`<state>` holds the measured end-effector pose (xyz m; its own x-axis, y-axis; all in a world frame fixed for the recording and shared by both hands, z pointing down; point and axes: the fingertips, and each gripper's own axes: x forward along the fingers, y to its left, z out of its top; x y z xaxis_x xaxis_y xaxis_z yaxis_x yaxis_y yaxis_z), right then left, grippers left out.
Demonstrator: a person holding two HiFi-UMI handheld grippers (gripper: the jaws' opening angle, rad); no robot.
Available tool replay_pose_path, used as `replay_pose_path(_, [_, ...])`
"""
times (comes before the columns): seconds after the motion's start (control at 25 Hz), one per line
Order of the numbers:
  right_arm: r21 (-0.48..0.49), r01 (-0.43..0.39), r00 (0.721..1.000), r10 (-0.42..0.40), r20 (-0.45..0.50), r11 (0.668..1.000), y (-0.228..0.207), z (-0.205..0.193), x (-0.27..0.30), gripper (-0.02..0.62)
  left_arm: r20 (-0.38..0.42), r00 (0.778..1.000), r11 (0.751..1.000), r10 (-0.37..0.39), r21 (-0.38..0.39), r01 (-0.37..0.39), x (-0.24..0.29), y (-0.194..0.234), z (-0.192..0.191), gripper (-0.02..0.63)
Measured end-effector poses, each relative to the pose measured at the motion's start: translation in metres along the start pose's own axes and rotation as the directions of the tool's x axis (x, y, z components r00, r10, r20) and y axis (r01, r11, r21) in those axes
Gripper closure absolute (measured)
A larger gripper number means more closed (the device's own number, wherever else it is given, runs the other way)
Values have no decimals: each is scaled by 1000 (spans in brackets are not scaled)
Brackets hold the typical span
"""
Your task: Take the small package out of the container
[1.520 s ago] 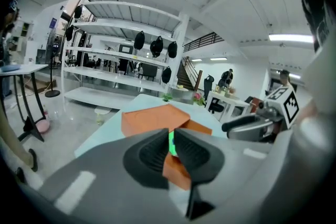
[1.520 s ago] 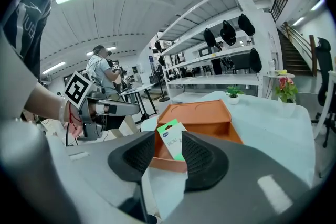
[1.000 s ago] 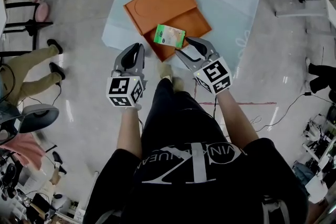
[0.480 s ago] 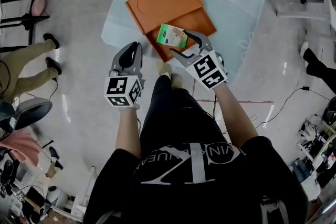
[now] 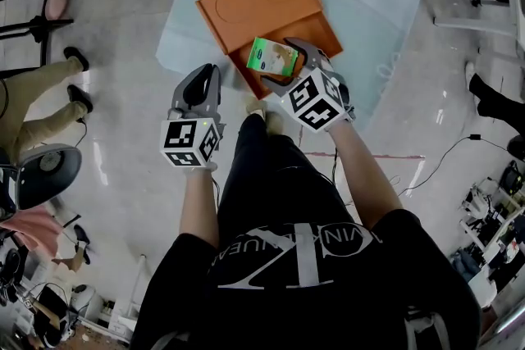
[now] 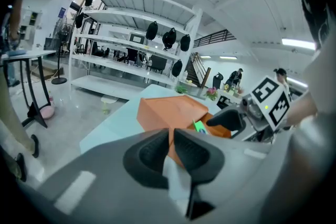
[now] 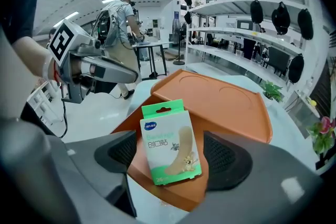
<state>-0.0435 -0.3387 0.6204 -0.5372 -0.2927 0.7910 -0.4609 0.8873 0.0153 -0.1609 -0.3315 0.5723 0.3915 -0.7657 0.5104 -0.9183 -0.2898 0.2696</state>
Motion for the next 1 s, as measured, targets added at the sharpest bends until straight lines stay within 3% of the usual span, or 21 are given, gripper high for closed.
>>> replay_pose_path(0.48, [-33, -61, 993, 57, -102, 998, -2, -7, 22, 196, -11, 1000, 1000, 0, -24, 0, 3, 9, -7, 606])
replay_pose_path(1.0, [-165, -75, 994, 61, -93, 983, 2, -6, 21, 230, -6, 1000, 999, -3, -33, 3, 6, 10, -13, 606])
